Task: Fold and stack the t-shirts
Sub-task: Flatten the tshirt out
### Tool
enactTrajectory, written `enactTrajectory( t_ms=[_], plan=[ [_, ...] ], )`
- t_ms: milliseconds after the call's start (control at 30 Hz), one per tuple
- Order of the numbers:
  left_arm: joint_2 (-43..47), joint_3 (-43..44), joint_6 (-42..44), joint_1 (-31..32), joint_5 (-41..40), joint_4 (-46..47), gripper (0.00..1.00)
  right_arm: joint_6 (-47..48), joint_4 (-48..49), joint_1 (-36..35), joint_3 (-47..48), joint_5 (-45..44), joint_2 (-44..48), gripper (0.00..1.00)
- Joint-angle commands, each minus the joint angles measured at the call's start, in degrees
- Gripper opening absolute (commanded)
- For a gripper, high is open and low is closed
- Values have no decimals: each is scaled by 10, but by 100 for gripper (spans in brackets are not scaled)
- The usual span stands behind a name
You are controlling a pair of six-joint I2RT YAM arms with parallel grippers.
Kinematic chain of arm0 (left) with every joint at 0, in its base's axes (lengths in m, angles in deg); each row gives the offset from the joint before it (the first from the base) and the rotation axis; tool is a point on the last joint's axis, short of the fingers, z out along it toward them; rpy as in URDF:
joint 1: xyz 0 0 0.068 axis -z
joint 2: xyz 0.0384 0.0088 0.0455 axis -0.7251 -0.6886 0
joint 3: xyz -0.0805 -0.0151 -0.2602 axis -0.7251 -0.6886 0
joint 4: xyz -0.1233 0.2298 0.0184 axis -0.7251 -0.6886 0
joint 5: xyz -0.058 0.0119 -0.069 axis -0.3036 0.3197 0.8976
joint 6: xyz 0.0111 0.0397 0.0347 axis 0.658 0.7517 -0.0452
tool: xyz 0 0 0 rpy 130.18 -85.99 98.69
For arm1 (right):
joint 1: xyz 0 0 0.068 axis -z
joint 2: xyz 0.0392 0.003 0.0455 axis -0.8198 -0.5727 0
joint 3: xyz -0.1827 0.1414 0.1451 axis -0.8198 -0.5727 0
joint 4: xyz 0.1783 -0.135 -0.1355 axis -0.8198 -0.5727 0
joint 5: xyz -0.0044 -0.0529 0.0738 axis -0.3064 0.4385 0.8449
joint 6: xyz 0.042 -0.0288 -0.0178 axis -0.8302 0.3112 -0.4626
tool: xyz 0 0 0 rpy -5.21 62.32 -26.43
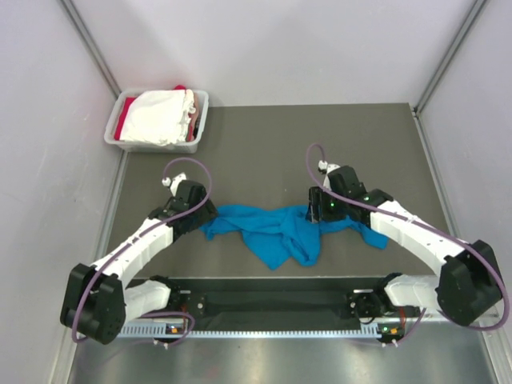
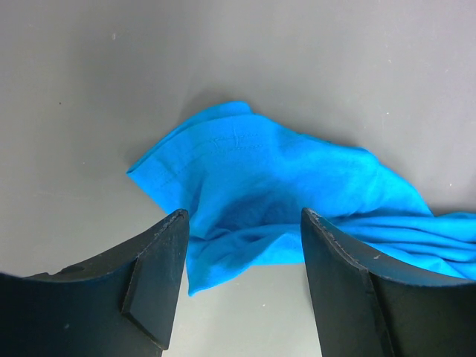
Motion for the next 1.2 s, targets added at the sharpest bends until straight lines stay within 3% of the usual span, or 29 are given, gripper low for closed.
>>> enactTrajectory(
  t_ms=[0,267,433,500,600,767,1033,1167],
  plan=[
    [11,-6,3,-1,10,24,66,9,52,7,-37,42,-15,58],
    [6,-17,16,-1,66,65,65,-9,137,9,-69,51,-48,56],
    [-4,-16,6,-2,82,69,64,2,151,-1,-44,31,-83,48],
    [-10,-15,7,-1,88,69,64,1,153,-11,-40,19,-88,40],
    [-12,-5,11,-1,91,63,63,-8,107,-50,-8,1,-92,16],
    [-4,8,19,-1,78,46,62,-13,34,-144,65,-89,-73,0],
    [0,10,13,-1,29,12,63,0,66,-212,103,-24,-145,0],
    [3,8,16,-1,30,12,63,36,30,-236,117,-24,-183,38]
  ],
)
